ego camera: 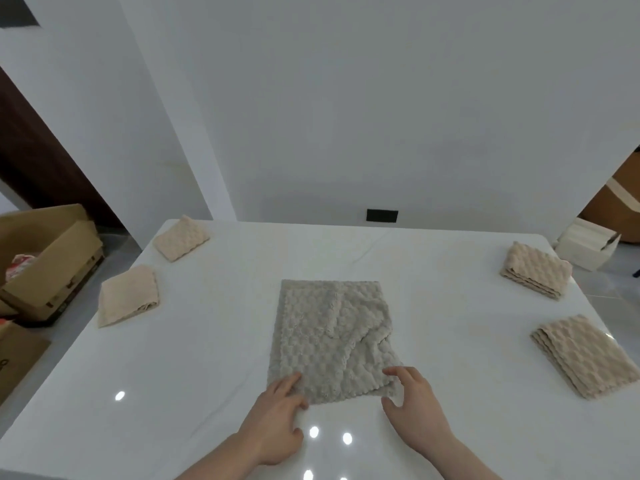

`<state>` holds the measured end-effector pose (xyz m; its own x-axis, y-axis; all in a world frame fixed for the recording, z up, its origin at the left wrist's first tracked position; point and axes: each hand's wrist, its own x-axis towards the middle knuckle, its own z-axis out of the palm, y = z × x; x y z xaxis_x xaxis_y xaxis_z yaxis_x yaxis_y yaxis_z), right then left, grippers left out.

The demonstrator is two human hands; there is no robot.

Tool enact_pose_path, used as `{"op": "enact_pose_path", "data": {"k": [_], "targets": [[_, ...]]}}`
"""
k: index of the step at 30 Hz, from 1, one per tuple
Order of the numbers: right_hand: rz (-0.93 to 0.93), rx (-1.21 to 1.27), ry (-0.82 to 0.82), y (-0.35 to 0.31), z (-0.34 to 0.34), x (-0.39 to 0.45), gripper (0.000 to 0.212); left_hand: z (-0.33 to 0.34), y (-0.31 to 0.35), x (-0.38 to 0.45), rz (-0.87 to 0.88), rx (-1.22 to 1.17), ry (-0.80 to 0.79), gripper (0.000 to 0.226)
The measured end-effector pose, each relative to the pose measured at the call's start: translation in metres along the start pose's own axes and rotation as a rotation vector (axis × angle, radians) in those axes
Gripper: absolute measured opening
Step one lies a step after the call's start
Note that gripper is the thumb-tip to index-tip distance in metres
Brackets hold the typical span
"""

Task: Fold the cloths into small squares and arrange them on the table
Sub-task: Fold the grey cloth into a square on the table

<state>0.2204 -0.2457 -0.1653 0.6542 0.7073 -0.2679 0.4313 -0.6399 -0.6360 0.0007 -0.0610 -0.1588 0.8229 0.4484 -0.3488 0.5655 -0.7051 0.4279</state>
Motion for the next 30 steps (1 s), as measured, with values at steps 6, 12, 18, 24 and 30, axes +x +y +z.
{"op": "enact_pose_path", "data": {"k": [6, 12, 18, 24, 30], "targets": [[-0.126, -0.092, 0.360, 0.037, 0.068, 0.031, 0.041, 0.069, -0.045, 0.027, 0.150, -0.043, 0.490, 0.016], [-0.241, -0.027, 0.512, 0.049, 0.081, 0.036, 0.029, 0.090, -0.067, 0.038, 0.202, -0.073, 0.632, 0.032], [-0.332, -0.068, 0.579, 0.056, 0.089, 0.033, 0.012, 0.092, -0.066, 0.032, 0.236, -0.009, 0.693, 0.043], [-0.367, -0.112, 0.610, 0.058, 0.092, 0.028, 0.012, 0.090, -0.057, 0.020, 0.235, -0.015, 0.695, 0.029], [-0.321, -0.080, 0.612, 0.052, 0.088, 0.015, 0.013, 0.088, -0.055, 0.015, 0.259, 0.071, 0.702, 0.012]]}}
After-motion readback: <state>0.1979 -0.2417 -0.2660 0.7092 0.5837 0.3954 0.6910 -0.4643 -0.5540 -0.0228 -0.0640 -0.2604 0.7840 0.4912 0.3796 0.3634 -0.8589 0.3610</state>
